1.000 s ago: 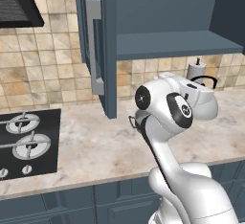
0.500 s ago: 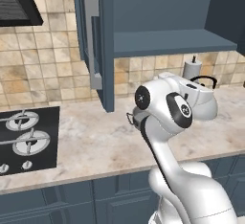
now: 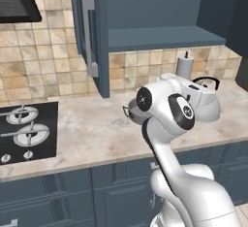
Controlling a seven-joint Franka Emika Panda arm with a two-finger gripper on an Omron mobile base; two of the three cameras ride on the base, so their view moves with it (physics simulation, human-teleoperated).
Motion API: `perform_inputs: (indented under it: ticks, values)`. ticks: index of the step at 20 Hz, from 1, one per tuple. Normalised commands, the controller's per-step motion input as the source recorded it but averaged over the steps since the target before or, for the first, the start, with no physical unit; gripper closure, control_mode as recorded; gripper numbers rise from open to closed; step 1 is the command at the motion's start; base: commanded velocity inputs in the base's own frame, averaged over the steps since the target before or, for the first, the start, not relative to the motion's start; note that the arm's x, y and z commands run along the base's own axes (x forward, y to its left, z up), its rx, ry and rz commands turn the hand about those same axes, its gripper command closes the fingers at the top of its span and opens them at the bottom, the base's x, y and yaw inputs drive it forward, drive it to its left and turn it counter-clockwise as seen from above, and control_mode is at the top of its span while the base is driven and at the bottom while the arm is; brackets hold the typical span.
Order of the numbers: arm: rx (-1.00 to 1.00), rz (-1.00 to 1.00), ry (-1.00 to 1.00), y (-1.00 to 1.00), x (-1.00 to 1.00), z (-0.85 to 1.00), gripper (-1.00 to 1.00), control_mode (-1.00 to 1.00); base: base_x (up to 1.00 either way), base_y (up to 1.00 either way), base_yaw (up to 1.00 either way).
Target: Pick the kettle from the cabinet and place it on a stove burner. Then pick the pot from the counter and place it on another stove burner. Finally, turn both burners on.
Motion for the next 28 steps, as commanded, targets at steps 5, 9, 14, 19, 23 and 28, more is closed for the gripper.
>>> perform_inputs:
  ticks: [5, 9, 14, 19, 23, 28]
  values:
    - [0.00, 0.00, 0.00, 0.00, 0.00, 0.00, 1.00, 1.00, -0.48, 0.25, -0.05]
    - [0.00, 0.00, 0.00, 0.00, 0.00, 0.00, 1.00, 1.00, -0.49, 0.34, -0.03]
    - [0.00, 0.00, 0.00, 0.00, 0.00, 0.00, 1.00, 1.00, -0.41, 0.40, -0.04]
    - [0.00, 0.00, 0.00, 0.00, 0.00, 0.00, 1.00, 1.00, -0.35, 0.42, -0.05]
    - [0.00, 0.00, 0.00, 0.00, 0.00, 0.00, 1.00, 1.00, -0.33, 0.41, -0.05]
    - [0.00, 0.00, 0.00, 0.00, 0.00, 0.00, 1.00, 1.00, -0.30, 0.44, -0.05]
